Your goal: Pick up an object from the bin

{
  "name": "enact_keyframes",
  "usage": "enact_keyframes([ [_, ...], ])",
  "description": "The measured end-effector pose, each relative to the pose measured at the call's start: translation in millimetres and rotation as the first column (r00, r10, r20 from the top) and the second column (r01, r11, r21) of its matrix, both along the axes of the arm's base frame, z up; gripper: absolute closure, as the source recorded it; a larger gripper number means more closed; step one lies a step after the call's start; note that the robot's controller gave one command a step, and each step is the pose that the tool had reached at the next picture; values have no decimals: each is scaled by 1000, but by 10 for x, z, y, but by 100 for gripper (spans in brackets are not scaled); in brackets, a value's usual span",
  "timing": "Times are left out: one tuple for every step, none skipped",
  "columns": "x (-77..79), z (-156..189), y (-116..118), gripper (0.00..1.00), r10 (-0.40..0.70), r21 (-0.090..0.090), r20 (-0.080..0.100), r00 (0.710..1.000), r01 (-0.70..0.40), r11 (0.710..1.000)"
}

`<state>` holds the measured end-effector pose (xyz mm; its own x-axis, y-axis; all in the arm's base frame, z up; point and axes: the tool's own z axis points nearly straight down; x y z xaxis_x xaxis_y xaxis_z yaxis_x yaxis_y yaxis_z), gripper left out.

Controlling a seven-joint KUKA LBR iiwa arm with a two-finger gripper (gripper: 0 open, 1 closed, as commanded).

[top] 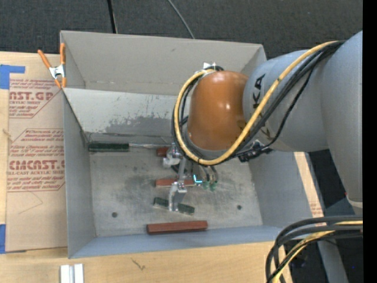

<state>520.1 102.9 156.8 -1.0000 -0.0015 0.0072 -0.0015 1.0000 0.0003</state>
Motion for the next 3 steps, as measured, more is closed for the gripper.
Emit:
enact_keyframes([
  [20,39,-4,0,-1,1,7,1000,1,1000],
  [-105,-823,-276,100,-87,3,10,996,87,996],
  [-105,-823,-277,100,-87,3,10,996,87,996],
])
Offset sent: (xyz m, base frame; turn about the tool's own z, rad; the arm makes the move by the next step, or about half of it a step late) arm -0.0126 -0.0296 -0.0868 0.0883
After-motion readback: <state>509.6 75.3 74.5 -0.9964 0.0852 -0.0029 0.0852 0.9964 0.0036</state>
